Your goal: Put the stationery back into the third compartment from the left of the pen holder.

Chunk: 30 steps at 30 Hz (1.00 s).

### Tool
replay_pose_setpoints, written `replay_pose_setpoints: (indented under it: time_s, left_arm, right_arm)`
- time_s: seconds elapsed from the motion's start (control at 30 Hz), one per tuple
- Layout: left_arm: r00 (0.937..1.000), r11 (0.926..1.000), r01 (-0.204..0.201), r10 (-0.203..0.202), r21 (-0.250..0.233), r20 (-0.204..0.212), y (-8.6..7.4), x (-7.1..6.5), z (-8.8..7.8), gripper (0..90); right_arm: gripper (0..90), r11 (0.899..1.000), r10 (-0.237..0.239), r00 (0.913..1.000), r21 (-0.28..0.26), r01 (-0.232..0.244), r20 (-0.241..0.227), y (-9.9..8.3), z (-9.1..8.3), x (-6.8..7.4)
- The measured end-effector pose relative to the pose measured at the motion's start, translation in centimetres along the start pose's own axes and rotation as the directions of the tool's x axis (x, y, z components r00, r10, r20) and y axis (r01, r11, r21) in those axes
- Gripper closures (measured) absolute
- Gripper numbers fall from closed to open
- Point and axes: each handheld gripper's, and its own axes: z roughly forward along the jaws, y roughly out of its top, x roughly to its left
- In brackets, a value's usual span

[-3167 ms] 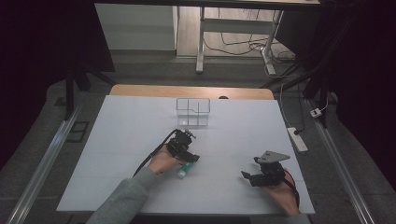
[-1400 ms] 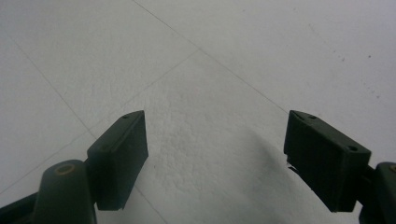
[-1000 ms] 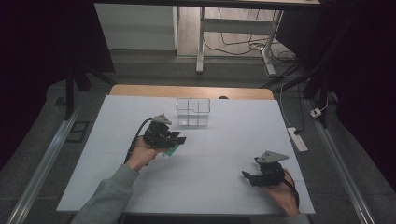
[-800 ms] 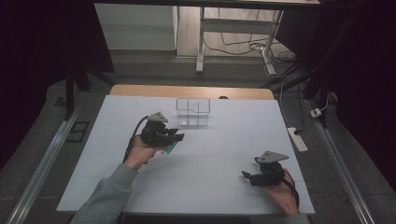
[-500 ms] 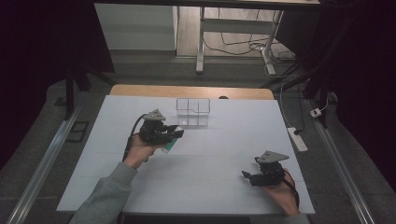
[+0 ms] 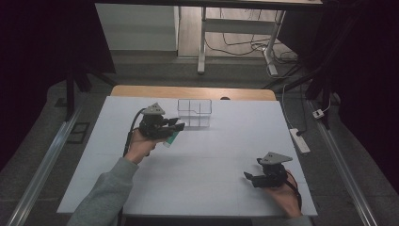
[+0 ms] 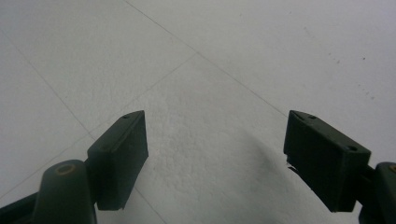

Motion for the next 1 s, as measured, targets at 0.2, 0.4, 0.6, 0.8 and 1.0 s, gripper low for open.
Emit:
replay_pose_setpoints:
  time_s: [0.2,0.4,0.6,0.8,1.0]
  left_arm:
    - [1.0000,0.9998,-0.003,0.003,-0.019,-0.007,0.9,0.4,0.0,64.1]
    - [1.0000,0.9991,0.009,-0.009,-0.042,-0.001,1.7,0.9,0.5,64.1]
    - [0.9999,0.9981,-0.009,0.008,-0.061,-0.007,2.7,1.2,1.1,64.1]
    - [0.9993,0.9971,-0.033,0.032,-0.068,-0.019,3.7,1.3,1.8,64.2]
    - [0.9997,0.9967,-0.023,0.023,-0.077,-0.010,4.3,1.7,2.7,64.1]
  right_arm:
    - [21.2,1.000,0.004,1.0000,-0.003,-0.004,-0.001,0.0,0.0,0.0]
    - [21.2,1.000,0.004,1.0000,-0.002,-0.004,-0.001,0.0,0.0,0.0]
    - [21.2,1.000,0.004,1.0000,0.000,-0.004,-0.003,0.0,0.0,-0.1]
    - [21.2,1.000,0.006,1.0000,-0.001,-0.006,-0.003,0.0,0.0,-0.1]
    - [21.2,1.000,0.007,1.0000,0.000,-0.007,0.000,0.0,0.0,-0.1]
